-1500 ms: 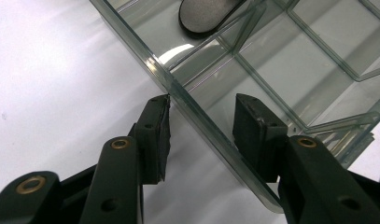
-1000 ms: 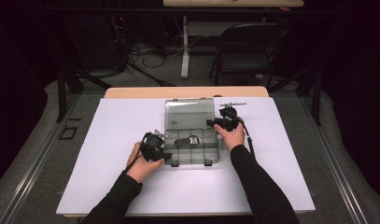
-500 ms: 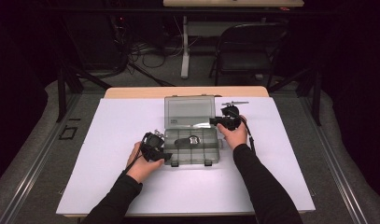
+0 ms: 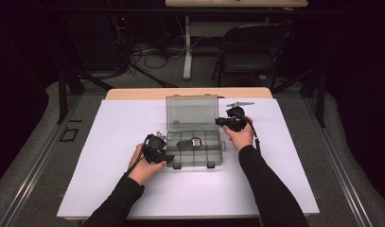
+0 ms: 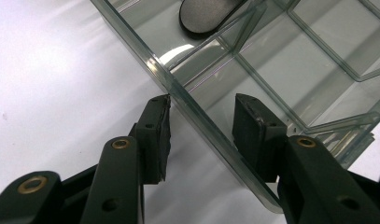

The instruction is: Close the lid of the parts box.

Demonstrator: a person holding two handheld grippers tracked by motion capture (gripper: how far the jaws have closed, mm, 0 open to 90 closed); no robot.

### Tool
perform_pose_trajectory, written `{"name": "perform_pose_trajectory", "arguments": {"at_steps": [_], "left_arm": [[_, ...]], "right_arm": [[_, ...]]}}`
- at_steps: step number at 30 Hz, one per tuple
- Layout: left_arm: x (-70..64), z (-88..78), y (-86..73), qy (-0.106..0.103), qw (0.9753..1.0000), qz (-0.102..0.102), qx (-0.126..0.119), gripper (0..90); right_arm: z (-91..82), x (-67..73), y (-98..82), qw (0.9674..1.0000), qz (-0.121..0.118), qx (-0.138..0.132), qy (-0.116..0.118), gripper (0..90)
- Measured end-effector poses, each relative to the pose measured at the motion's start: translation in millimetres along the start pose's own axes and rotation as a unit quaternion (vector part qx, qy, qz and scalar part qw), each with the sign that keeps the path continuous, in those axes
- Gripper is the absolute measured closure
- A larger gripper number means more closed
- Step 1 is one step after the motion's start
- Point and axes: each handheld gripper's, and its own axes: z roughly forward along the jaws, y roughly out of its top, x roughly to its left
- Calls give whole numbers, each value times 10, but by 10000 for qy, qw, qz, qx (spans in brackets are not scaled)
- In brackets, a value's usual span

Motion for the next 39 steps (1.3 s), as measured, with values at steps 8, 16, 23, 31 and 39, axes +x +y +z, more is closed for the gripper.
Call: {"name": "perform_pose_trajectory", "arguments": {"at_steps": [8, 16, 23, 31, 39], "left_arm": [[1, 0, -1, -5, 10000, 2, -2, 566], [0, 0, -6, 2, 10000, -5, -26, 567], [-2, 0, -7, 24, 10000, -4, -39, 567], [7, -1, -8, -14, 10000, 36, -41, 568], [4, -2, -9, 8, 10000, 28, -49, 570]], "right_arm": [[-37, 19, -65, 9995, -136, -281, -25, 831], [-63, 69, -144, 9979, -261, -572, -161, 839], [-78, 98, -195, 9958, -393, -783, -253, 845], [-101, 123, -230, 9948, -430, -862, -334, 846], [-110, 132, -253, 9936, -536, -927, -366, 845]]}}
